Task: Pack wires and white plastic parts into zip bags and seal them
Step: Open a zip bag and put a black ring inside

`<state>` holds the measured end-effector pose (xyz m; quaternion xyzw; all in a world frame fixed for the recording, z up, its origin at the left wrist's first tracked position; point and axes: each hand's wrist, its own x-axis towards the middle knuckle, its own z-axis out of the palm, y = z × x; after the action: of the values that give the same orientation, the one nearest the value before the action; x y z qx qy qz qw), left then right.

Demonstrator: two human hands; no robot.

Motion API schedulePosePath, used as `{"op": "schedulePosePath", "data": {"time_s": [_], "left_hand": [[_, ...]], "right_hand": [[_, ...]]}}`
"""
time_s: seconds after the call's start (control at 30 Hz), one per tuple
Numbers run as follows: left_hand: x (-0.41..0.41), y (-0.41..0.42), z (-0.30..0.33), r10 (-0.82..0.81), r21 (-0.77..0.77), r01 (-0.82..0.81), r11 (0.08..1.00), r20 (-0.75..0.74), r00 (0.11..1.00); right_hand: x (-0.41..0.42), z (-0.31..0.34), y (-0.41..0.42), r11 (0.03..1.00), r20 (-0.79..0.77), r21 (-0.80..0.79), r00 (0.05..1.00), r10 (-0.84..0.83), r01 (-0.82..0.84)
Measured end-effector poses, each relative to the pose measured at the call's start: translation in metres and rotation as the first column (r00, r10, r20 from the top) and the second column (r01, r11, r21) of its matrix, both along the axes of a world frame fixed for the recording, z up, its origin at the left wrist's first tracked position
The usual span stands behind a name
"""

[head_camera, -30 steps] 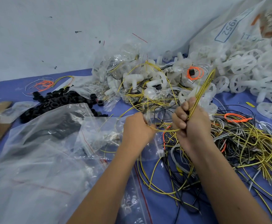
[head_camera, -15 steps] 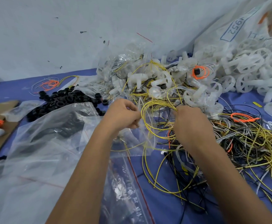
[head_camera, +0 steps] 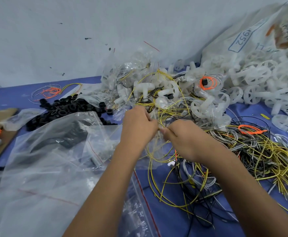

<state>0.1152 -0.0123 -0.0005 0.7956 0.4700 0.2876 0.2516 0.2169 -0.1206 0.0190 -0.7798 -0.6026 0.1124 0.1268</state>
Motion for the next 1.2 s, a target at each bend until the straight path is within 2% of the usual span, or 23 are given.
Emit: {"op": "schedulePosePath", "data": {"time_s": [0.1, 0.17, 0.3, 0.37, 0.43, 0.53, 0.67, 0.83, 0.97, 1.1, 1.2], "left_hand": [[-0.002, 0.002, 0.002, -0.033, -0.003, 0.034, 0.999, 0.028, 0.999], [-0.002, 0.002, 0.004, -0.085, -0.022, 0.086, 0.996, 0.044, 0.995], [-0.004, 0.002, 0.01, -0.198, -0.134, 0.212, 0.968, 0.109, 0.974], [-0.005, 0.003, 0.011, -0.21, -0.17, 0.231, 0.958, 0.135, 0.968], [-0.006, 0.005, 0.009, -0.17, -0.171, 0.196, 0.966, 0.153, 0.973], [-0.008, 0.006, 0.004, -0.113, -0.175, 0.145, 0.974, 0.178, 0.977], [-0.01, 0.009, 0.002, -0.08, -0.156, 0.11, 0.982, 0.185, 0.979], [-0.012, 0.009, 0.004, -0.05, -0.143, 0.077, 0.987, 0.185, 0.981], [-0.015, 0.011, 0.011, -0.065, -0.139, 0.089, 0.986, 0.168, 0.984], [-0.023, 0.014, 0.017, -0.144, -0.208, 0.18, 0.961, 0.177, 0.974], [-0.028, 0.016, 0.022, -0.216, -0.266, 0.273, 0.924, 0.226, 0.95]], "right_hand": [[-0.003, 0.0, 0.007, 1.0, -0.06, -0.009, 0.998, 0.015, -0.015], [-0.003, -0.003, 0.014, 0.999, -0.003, -0.038, 1.0, -0.015, 0.015], [0.002, -0.011, 0.025, 0.983, 0.092, -0.04, 0.98, -0.174, 0.178], [0.003, -0.015, 0.026, 0.978, 0.114, 0.029, 0.971, -0.21, 0.208], [0.002, -0.017, 0.025, 0.981, 0.094, 0.117, 0.982, -0.164, 0.153], [-0.005, -0.019, 0.018, 0.972, 0.018, 0.231, 0.999, -0.047, 0.042], [-0.007, -0.022, 0.006, 0.919, -0.098, 0.394, 0.995, 0.003, 0.036], [-0.014, -0.021, 0.003, 0.888, 0.009, 0.461, 1.0, -0.008, 0.003], [-0.022, -0.02, 0.01, 0.907, 0.114, 0.414, 0.993, 0.034, -0.079], [-0.02, -0.017, 0.017, 0.927, 0.149, 0.344, 0.983, 0.103, -0.15], [-0.016, -0.012, 0.024, 0.953, 0.171, 0.225, 0.971, 0.166, -0.203]]}}
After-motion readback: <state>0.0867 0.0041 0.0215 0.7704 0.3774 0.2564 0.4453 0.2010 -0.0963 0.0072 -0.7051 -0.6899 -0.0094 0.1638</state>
